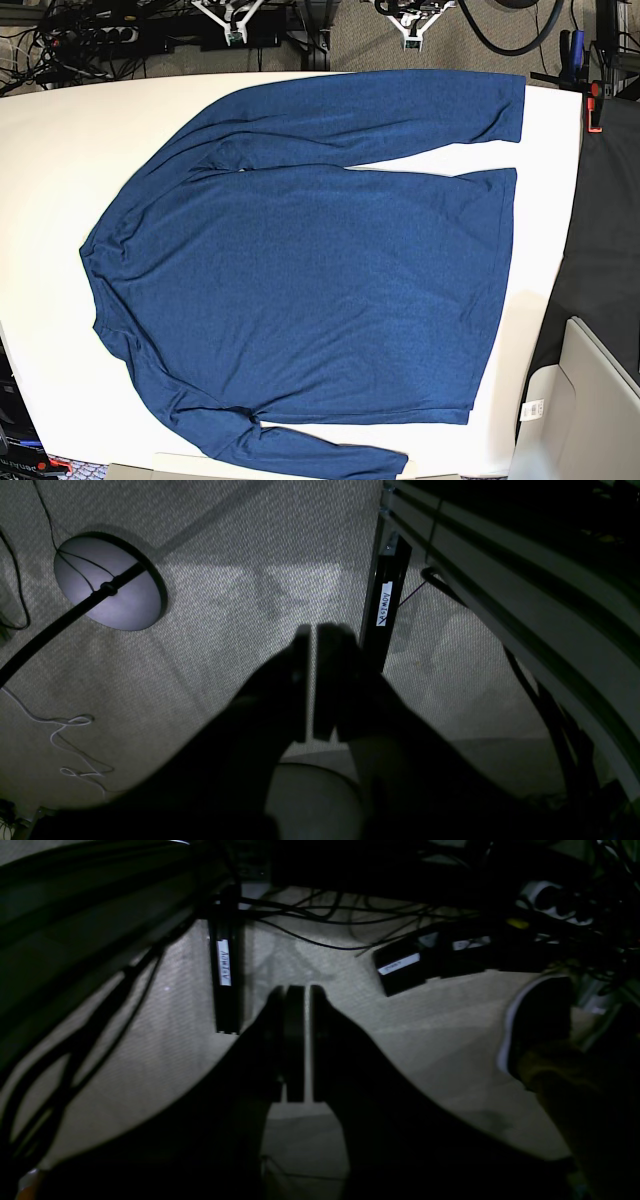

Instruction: Fold the T-shirt properly

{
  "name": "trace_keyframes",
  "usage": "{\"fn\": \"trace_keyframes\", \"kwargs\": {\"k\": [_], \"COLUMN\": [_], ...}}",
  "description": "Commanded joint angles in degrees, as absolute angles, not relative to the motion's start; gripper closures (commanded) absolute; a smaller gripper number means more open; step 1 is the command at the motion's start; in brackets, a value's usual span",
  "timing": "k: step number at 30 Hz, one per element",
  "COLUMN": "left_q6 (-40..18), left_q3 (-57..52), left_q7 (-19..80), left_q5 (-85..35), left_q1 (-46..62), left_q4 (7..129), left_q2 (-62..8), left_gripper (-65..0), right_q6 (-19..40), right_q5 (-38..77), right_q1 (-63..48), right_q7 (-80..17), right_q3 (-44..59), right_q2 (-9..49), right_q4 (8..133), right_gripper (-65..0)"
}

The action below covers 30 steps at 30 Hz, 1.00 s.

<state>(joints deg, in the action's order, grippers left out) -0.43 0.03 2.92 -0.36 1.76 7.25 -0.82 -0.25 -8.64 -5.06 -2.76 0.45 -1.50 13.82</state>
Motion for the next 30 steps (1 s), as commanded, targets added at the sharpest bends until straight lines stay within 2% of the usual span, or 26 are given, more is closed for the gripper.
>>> {"fn": "trace_keyframes", "kwargs": {"k": [1,22,30], "left_q6": [-0.5,-0.5,-0.5], "left_q3": [0.0,-0.1,-0.1], "left_q7": [2.3,2.3,2.2], "left_q5": [0.0,0.0,0.0], "left_q1": [2.0,2.2,4.6], "left_q4": [7.4,7.4,7.5], "left_q2": [-1.0,-1.1,-3.8], "left_gripper": [-0.4,-0.4,-0.4], "right_q6": [-0.4,-0.4,-0.4], "right_q5": [-8.7,-8.7,-8.7], "right_q1": [-5.2,-6.3,-8.3], "right_q7": [-2.3,-2.4,-2.4], "right_q3": [0.6,0.6,0.3], "right_q2": [-1.3,-1.1,1.5], "right_q4": [14.0,14.4,14.5], "right_gripper": [0.0,0.0,0.0]}}
